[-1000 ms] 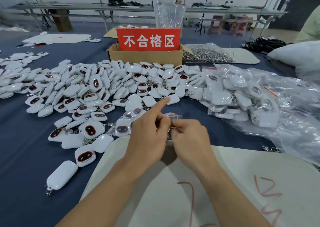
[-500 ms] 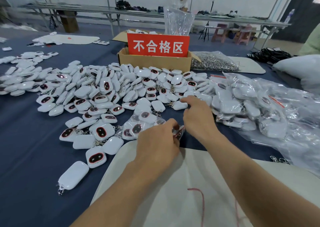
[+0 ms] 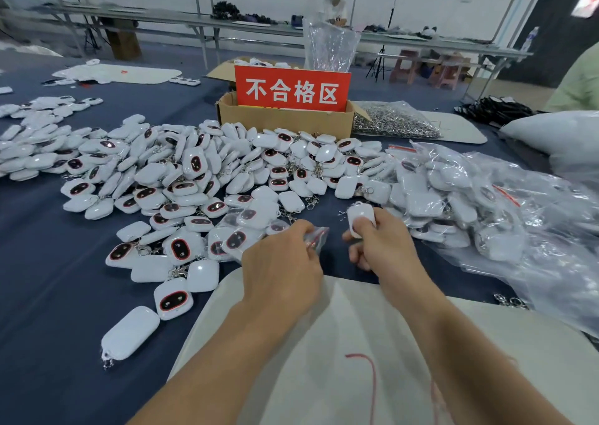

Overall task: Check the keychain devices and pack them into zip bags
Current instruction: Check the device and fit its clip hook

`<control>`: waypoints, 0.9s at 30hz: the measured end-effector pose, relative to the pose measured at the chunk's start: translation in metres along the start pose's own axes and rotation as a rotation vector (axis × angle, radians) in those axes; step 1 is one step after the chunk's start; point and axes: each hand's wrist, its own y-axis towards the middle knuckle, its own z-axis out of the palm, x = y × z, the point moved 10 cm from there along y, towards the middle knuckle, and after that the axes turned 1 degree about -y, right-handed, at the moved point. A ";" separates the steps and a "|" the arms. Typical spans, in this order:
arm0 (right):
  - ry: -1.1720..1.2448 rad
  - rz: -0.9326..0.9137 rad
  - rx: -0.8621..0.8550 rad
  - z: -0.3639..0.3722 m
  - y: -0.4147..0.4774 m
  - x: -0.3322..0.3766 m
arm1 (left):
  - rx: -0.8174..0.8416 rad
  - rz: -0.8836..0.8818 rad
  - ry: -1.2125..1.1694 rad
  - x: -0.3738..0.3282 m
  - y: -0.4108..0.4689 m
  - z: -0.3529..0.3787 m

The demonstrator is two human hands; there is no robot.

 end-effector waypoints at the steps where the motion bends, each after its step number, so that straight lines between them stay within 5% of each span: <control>1: 0.065 0.008 -0.022 -0.008 -0.016 -0.008 | -0.044 0.032 -0.035 -0.005 -0.002 -0.005; 5: -0.036 -0.127 -0.145 -0.039 -0.058 -0.001 | -0.040 0.221 -0.275 -0.030 -0.012 -0.010; 8: -0.060 -0.184 -0.057 -0.033 -0.064 0.012 | 0.045 0.356 -0.468 -0.047 -0.020 -0.009; 16: 0.142 -0.048 0.160 -0.017 -0.053 0.004 | 0.149 0.039 -0.672 -0.021 -0.007 0.013; 27: 0.168 -0.064 0.216 -0.010 -0.052 0.011 | 0.256 0.029 -0.832 -0.027 -0.009 0.019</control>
